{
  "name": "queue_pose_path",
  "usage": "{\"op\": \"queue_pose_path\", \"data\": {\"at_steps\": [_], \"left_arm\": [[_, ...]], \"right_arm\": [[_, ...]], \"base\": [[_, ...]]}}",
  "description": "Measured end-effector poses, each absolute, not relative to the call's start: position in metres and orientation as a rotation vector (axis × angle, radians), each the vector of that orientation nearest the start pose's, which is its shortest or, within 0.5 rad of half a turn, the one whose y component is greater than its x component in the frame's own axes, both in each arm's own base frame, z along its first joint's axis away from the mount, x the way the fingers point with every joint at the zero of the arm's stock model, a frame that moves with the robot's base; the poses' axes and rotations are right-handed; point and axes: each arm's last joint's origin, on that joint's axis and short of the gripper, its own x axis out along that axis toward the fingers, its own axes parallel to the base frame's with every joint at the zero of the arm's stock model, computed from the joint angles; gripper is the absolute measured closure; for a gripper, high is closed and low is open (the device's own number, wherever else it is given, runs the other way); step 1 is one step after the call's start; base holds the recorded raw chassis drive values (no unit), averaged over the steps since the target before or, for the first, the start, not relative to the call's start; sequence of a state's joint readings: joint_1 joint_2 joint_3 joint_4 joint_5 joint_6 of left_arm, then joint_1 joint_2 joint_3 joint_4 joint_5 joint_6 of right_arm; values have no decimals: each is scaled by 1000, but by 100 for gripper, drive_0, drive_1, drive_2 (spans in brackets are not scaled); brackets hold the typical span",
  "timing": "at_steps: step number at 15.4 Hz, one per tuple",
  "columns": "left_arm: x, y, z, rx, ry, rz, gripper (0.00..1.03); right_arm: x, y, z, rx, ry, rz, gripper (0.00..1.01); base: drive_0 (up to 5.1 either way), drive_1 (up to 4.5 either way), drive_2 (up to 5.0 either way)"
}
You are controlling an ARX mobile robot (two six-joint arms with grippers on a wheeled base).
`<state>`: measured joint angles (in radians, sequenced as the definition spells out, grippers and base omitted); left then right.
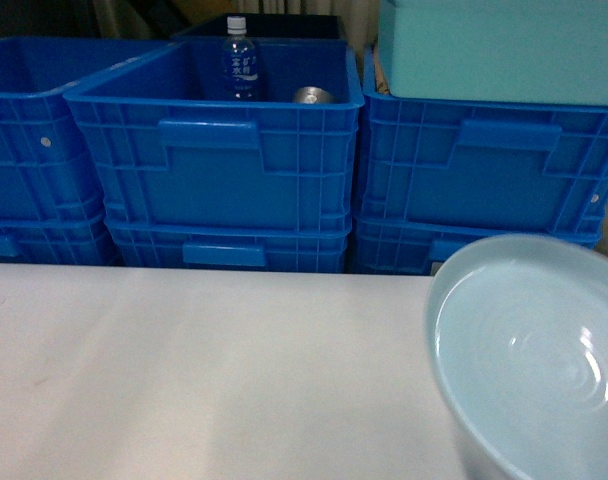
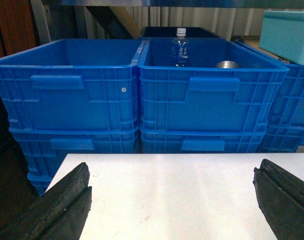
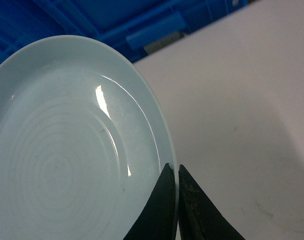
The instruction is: Place blue tray on left shelf second layer neatly
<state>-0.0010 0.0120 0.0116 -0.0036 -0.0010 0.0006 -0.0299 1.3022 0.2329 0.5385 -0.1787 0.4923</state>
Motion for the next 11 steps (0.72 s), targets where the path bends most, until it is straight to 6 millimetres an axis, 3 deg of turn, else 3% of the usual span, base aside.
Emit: {"op": "queue_pose_path", "data": {"at_steps": [3,5,7,11], "left_arm": [[98,0,166,1,4,0,5],[98,0,166,1,4,0,5],[98,0,166,1,4,0,5],[98,0,166,1,4,0,5]], "right_arm": [[179,-17,171,393,412,12,99],[151,-18,187,319,338,53,99],[135,-21,184,293,279,40,99],[132,-17,178,277,285,54,99]], "base": [[0,0,0],[0,0,0],[0,0,0],[0,0,0]]}}
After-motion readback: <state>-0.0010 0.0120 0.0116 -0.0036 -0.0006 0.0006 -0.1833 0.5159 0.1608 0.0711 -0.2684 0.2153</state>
